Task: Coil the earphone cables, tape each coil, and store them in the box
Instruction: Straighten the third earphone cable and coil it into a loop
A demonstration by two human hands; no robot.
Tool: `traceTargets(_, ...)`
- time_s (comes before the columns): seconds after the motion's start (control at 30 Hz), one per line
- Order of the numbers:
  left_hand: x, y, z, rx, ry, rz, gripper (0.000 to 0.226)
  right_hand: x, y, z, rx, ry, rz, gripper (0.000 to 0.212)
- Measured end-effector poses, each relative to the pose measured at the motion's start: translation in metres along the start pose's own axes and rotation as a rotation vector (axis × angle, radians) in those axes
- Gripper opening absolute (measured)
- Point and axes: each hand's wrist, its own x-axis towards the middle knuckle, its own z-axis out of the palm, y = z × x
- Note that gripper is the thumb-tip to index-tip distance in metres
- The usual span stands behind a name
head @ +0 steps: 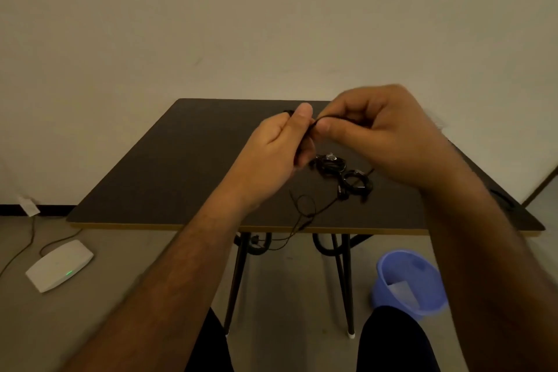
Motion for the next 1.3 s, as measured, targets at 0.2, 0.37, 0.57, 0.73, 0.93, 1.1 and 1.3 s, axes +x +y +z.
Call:
traceTargets(0.2,0.0,0.033,-0.009,-0.14,-0.137,0.045,0.039,0.018,-0.025,-0.04,-0.126,0.036,-0.117,0.012)
traceTargets(0.37,0.003,0.037,-0.008,-0.243,-0.074,0.024,0.039,0.021,-0.008,-0.016,0.086,0.003,-0.123,0.014)
traceTargets(0.57,0.004,0.038,-0.006,-0.312,-0.086,-0.049,0.039,0.01,0.016,0.0,0.414,0.083,0.029,0.013)
traceTargets(0.73,0.003,0.036,0.001,-0.422,-0.21,-0.18,0.043,0.017,0.005,-0.006,0.459,0.086,-0.054,0.008)
traceTargets(0.93,0.003,0.028,0.012,-0.483,-0.305,-0.241,0.053,0.026,0.009,-0.016,0.409,0.092,-0.084,0.003)
traceTargets(1.1,0.003,0.026,0.019,-0.626,-0.336,-0.218,0.039,0.024,0.032,-0.003,0.605,0.107,0.021,0.008)
traceTargets(1.3,0.009,0.021,0.024,-0.652,-0.257,-0.18,0.037,0.003,0.058,0.039,0.881,0.032,0.186,0.013)
